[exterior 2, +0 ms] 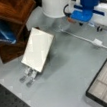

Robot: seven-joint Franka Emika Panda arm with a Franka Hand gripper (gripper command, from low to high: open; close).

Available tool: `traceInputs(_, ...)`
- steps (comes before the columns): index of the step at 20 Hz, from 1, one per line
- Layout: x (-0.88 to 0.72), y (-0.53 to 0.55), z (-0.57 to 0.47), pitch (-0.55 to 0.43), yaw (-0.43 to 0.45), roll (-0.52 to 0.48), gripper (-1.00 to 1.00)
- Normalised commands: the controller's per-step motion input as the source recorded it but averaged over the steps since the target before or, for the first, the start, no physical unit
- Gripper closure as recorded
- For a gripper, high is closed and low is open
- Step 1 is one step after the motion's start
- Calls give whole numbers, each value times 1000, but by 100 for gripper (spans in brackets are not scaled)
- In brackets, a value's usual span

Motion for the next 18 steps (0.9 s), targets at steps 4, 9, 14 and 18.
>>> traceInputs(4,494,-123,300,403,-4,-169,-100)
traceInputs(9,472,-89,169,338,-1,-182,-100)
traceInputs(14,367,-70,172,237,38,-160,-100)
traceInputs(18,292,-128,145,190,135,-172,-100)
